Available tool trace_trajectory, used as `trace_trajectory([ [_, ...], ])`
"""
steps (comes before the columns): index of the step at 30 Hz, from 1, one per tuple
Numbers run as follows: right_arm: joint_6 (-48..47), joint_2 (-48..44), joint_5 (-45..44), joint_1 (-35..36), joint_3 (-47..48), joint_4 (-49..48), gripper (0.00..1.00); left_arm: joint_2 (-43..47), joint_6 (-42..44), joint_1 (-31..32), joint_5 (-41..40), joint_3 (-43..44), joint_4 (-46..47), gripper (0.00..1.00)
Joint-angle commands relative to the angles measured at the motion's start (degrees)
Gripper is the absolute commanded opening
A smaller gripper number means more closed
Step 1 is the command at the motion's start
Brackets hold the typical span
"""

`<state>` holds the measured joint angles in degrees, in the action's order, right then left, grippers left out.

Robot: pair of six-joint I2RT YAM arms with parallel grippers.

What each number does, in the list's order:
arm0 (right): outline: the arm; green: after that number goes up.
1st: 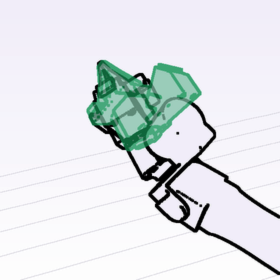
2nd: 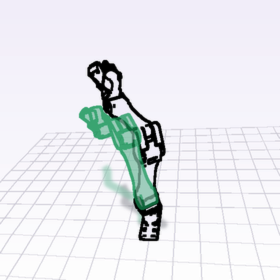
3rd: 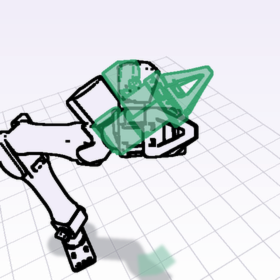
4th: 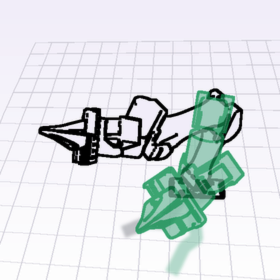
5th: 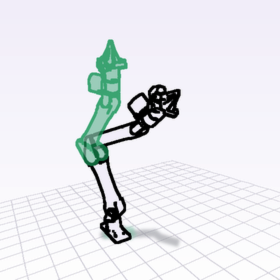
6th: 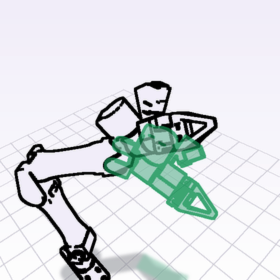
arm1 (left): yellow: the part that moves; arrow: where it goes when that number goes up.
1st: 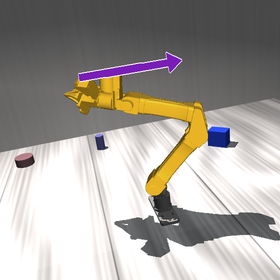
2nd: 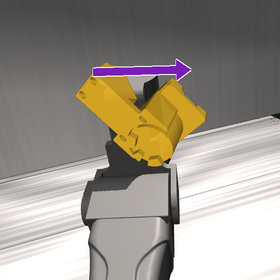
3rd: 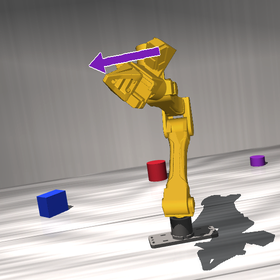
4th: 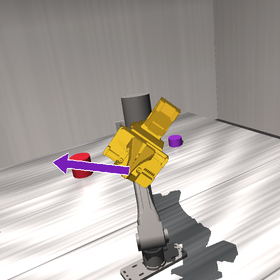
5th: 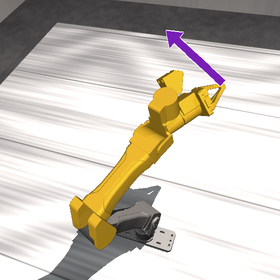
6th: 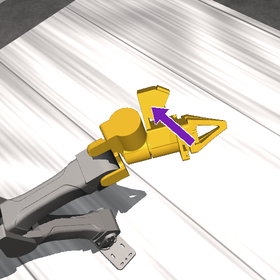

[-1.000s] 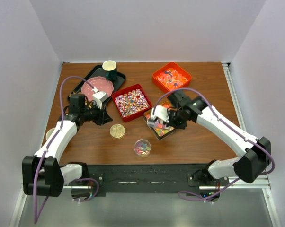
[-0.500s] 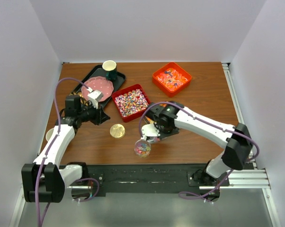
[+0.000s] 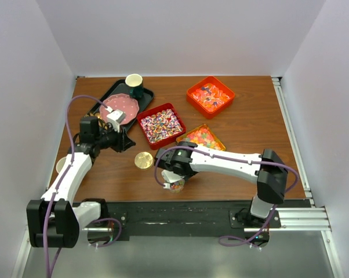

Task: Pack the candies
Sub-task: Place the fake candies in the packing bottle, then move the storage box to the center of the board.

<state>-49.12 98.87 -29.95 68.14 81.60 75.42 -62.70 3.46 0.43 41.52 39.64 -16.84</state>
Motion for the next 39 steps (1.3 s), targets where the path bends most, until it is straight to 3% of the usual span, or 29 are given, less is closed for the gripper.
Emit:
trace_trajectory([
  [1,1.6,-1.0,-6.4,0.9,2.3,6.1,0.0,-1.5,-1.7,-0.4,0.1,2.4,3.3,0.28],
  [4,2.8,-1.6,-6.5,1.1,3.0,7.0,0.0,-3.1,-1.9,-0.3,0.2,2.6,4.0,0.28],
  [9,7.2,-5.4,0.1,-1.2,8.0,8.4,0.0,-9.9,0.7,7.5,-1.5,8.1,1.4,0.26],
  [12,12.1,-7.1,8.0,-8.6,12.4,7.8,0.0,-15.6,2.4,11.7,-3.3,12.8,0.6,0.29],
  [15,15.5,-8.3,13.2,-21.2,15.5,6.6,0.0,-21.7,1.7,14.0,-4.0,18.4,0.5,0.34],
  [18,16.7,-9.2,14.7,-27.8,17.1,5.0,0.0,-26.9,3.6,17.8,-3.6,24.1,-0.8,0.35],
  [21,17.7,-10.8,15.6,-35.4,17.6,4.0,0.0,-32.3,6.6,23.9,-3.5,29.7,-4.0,0.19],
  [22,17.8,-11.5,15.7,-36.7,17.8,3.9,0.0,-33.5,6.9,25.3,-3.4,30.7,-4.4,0.06],
  [23,17.9,-11.9,15.6,-37.9,17.9,3.4,0.0,-35.5,7.1,27.8,-3.3,32.2,-4.6,0.0],
  [29,18.2,-14.2,15.1,-45.9,18.0,2.5,0.0,-42.1,5.6,36.0,-6.0,34.4,-2.9,0.0],
  [34,18.3,-17.1,14.3,-50.0,16.5,2.5,0.0,-47.4,1.8,39.1,-7.8,36.6,1.4,0.0],
  [39,18.9,-21.3,16.1,-54.1,11.2,2.9,0.0,-56.2,-0.3,42.1,-7.2,45.9,3.5,0.0],
])
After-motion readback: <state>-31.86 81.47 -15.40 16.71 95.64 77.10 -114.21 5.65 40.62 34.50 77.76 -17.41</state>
